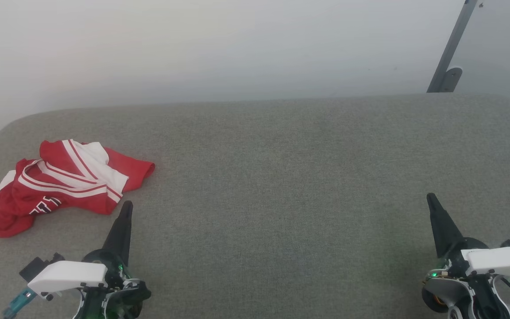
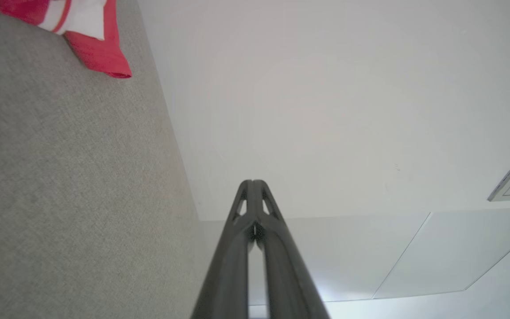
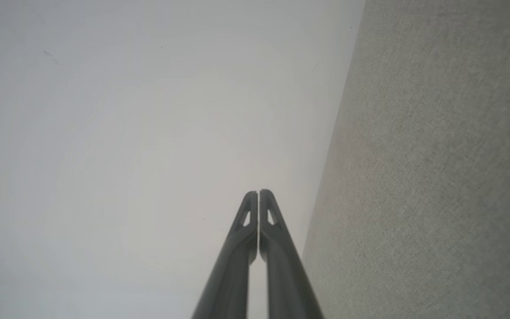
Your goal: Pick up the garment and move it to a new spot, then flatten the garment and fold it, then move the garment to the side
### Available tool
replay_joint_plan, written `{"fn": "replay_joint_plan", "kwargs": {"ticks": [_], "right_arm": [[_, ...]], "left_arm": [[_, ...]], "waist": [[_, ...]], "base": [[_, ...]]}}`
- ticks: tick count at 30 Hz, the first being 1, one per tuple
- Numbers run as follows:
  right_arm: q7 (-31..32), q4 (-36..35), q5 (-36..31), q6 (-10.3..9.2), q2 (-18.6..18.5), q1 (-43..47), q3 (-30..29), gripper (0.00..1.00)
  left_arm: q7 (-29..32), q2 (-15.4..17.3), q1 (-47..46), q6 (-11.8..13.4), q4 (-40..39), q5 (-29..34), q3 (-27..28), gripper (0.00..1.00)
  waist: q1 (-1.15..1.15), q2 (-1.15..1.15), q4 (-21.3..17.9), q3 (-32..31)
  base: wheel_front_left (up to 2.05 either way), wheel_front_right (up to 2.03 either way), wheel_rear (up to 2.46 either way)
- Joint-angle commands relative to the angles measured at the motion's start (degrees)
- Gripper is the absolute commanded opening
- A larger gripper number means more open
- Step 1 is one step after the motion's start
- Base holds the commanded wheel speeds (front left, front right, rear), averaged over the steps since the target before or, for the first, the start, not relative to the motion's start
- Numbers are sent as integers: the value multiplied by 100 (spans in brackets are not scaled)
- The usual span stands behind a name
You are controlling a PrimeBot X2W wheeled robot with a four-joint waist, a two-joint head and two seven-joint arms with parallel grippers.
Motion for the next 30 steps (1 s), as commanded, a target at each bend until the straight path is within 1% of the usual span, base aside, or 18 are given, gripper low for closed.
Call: {"fn": "replay_joint_plan", "kwargs": {"ticks": [1,30], "right_arm": [[7,16,27,2,20,-30,-2,0],[7,16,27,2,20,-30,-2,0]], "left_arm": [[12,-13,-61,-18,-4,-16,8,0],[12,-13,-61,-18,-4,-16,8,0]], "waist": [[0,0,0,0],[0,0,0,0]], "base": [[0,0,0],[0,0,0]]}}
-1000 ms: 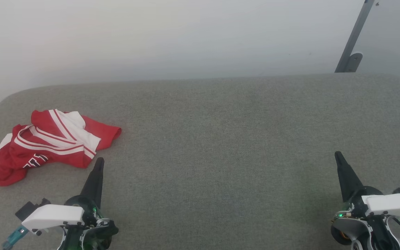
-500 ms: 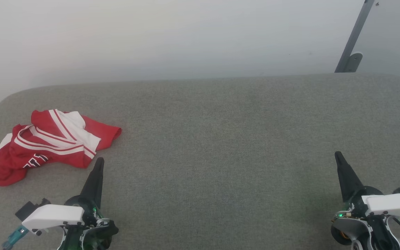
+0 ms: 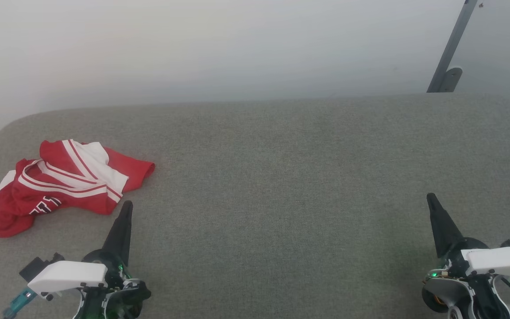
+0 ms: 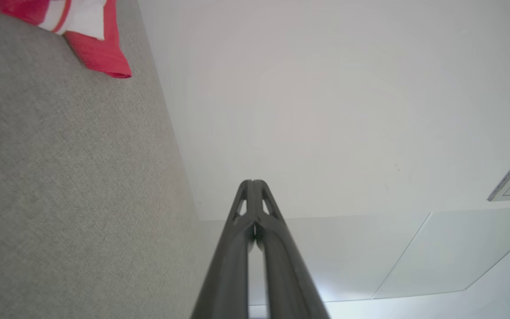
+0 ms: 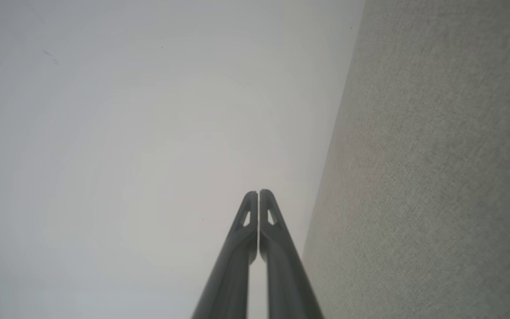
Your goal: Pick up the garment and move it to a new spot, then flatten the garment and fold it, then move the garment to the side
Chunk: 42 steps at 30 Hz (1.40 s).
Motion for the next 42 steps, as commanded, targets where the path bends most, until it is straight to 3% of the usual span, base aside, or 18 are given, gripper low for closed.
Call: {"fn": "replay_joint_plan", "kwargs": {"ticks": [1,30,31,42], "right_arm": [[7,16,26,2,20,-30,-3,0],[7,16,27,2,20,-31,-2,0],[0,12,-1,0,1,7,1,100],[-158,220,-166,-1,-54,-70,33,100]], "left_arm": [[12,-13,-61,-18,-4,-16,8,0],[12,-13,-61,-18,-5,-16,8,0],[-1,-1,8,1,14,2,0,100],[-229,120,24,6,110,265,-17,100]], "waist": [[0,0,0,0],[0,0,0,0],[0,0,0,0],[0,0,8,2]], "base": [[0,0,0],[0,0,0],[0,0,0],[0,0,0]]}}
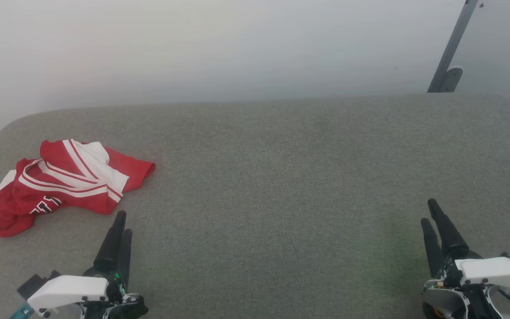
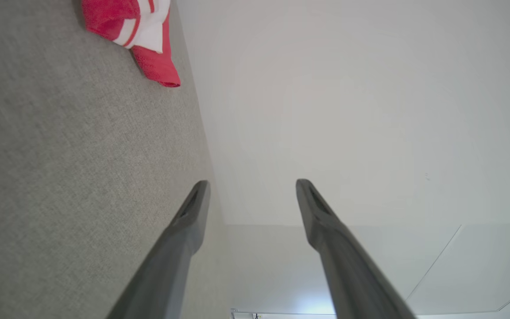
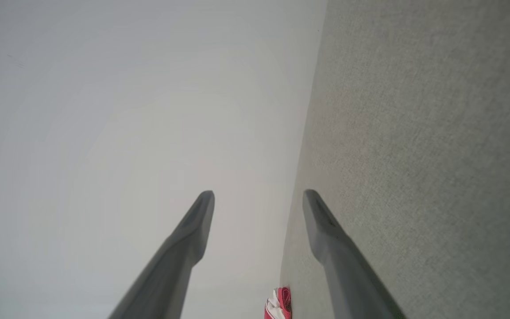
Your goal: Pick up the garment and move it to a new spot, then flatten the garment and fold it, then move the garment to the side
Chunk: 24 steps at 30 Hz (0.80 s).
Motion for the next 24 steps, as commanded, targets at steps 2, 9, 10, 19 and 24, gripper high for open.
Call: {"fn": "replay_joint_plan", "kwargs": {"ticks": [2,9,10,19,24], "right_arm": [[-143,-47,-236,2,-116,-229,60,100],[-379,38,-1063,2,-271,-365,229,100],[-404,37,-1180,2,-272,-379,221,100],[-595,10,-2310,2,-361,-465,277,100],[-709,-17,-3074,2,-410,-499,314,100]], "left_arm": [[-110,121,-208,-4,-100,257,-19,100],[-305,222,-240,43,-141,1160,39,100],[-331,215,-237,56,-159,1308,60,100],[-523,200,-158,104,-362,2555,104,100],[-636,235,-93,161,-430,3274,32,100]], "waist": [[0,0,4,0],[0,0,11,2],[0,0,12,3],[0,0,16,0],[0,0,21,-5]], "base": [[0,0,0],[0,0,0],[0,0,0],[0,0,0],[0,0,0]]}}
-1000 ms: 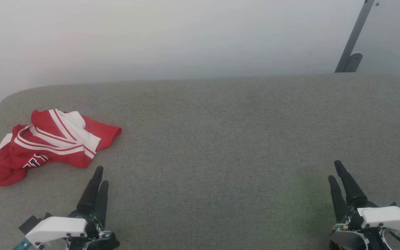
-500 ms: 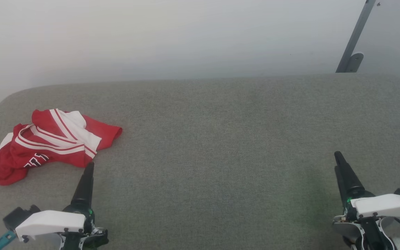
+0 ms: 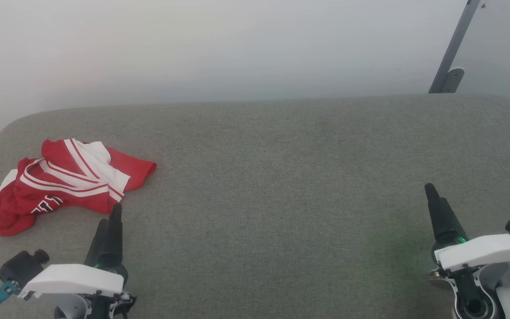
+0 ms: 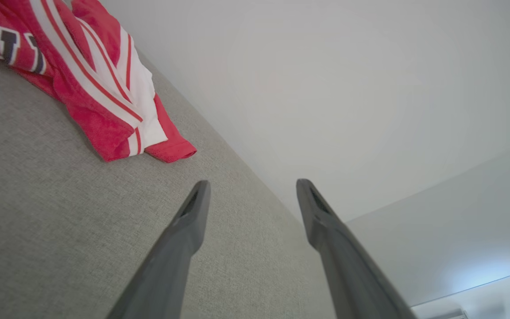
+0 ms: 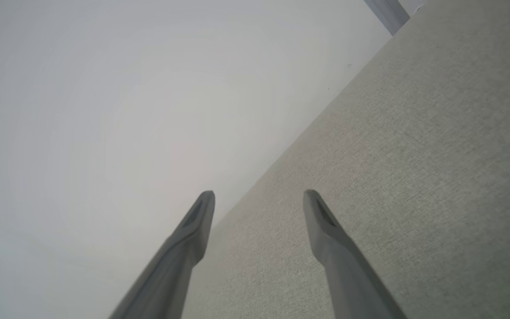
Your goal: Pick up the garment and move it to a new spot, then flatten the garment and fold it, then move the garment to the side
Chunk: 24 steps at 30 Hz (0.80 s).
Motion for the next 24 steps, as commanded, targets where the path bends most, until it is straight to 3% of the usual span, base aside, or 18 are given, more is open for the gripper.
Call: {"fn": "replay_joint_plan", "kwargs": {"ticks": [1,12,24], "right_arm": [[-76,-99,-355,2,-68,-163,40,100],[-301,-90,-1908,3,-72,-192,21,100],[-536,97,-3114,3,-34,-341,10,100]], "left_arm": [[-69,60,-38,15,-113,284,-28,100],[-294,181,111,217,-202,1435,-190,100],[-530,355,157,440,-210,2384,-408,100]], "waist": [[0,0,0,-1],[0,0,13,-19],[0,0,1,-24]], "base": [[0,0,0],[0,0,0],[0,0,0]]}}
